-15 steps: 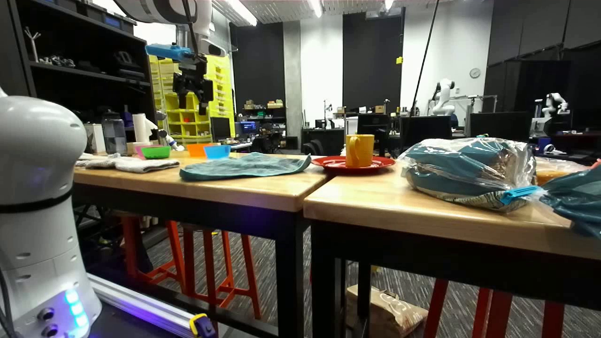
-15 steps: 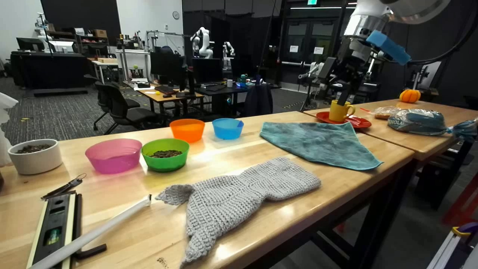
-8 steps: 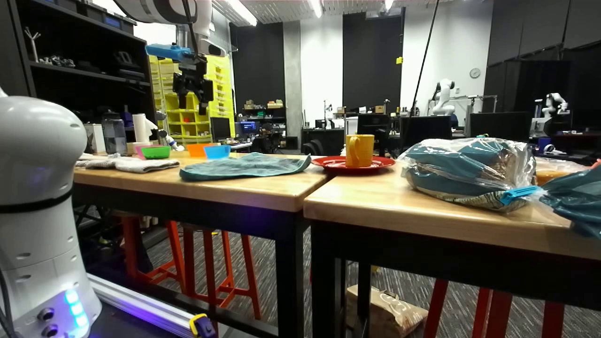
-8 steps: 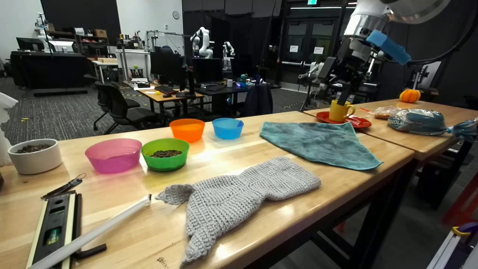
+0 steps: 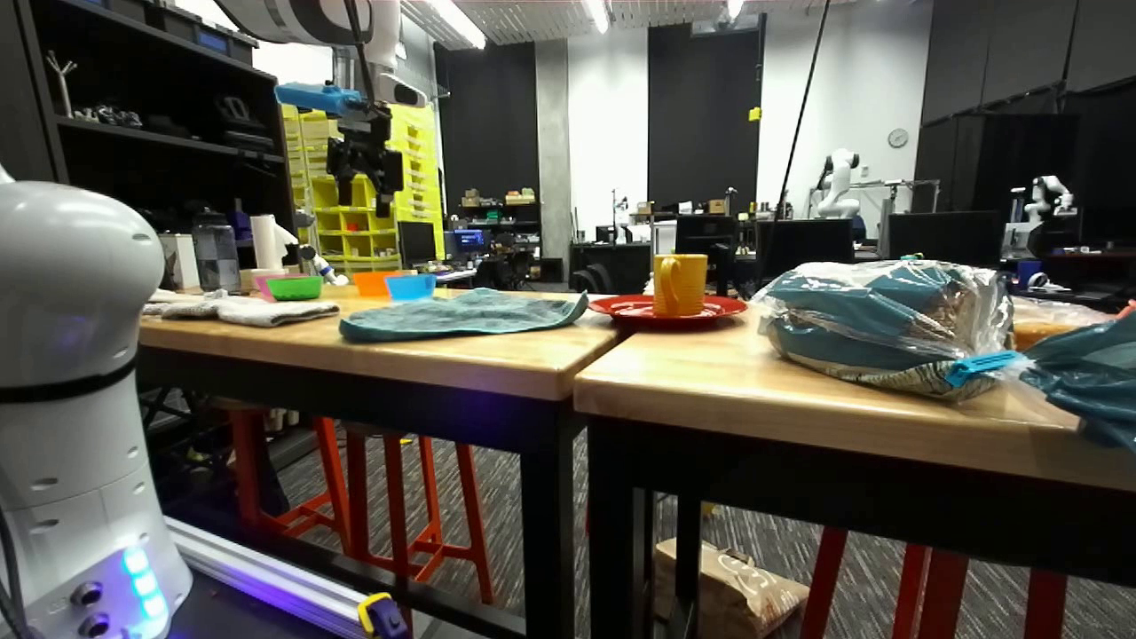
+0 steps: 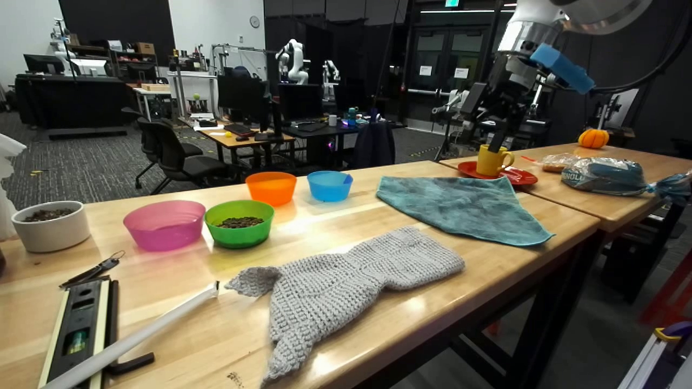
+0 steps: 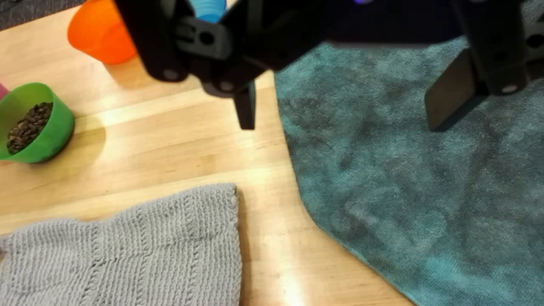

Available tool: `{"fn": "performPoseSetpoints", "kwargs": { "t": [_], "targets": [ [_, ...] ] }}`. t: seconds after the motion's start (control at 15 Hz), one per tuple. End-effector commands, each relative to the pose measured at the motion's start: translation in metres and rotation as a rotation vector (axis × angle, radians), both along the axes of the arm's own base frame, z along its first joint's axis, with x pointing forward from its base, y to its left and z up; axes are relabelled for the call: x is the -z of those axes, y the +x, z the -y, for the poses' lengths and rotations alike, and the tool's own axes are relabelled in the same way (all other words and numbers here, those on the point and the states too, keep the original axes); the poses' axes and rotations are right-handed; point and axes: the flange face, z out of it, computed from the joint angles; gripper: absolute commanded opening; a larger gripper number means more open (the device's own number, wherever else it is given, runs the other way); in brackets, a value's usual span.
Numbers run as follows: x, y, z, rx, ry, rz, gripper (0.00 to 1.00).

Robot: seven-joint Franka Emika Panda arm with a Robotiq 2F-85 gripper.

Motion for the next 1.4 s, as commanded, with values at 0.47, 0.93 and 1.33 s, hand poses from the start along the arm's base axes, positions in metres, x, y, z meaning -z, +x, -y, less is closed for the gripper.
{"fn": "performPoseSetpoints", "kwargs": {
  "t": [0.47,0.93,1.33],
  "targets": [
    [0.013,0.002,0.027,0.101,-0.033,-0.036,1.00],
    [0.040,-0.007,0.056,0.262,-0.051,-0.120,1.00],
    [0.064,-0.030,0.062,0.405,-0.036,-0.219,1.00]
  ]
}}
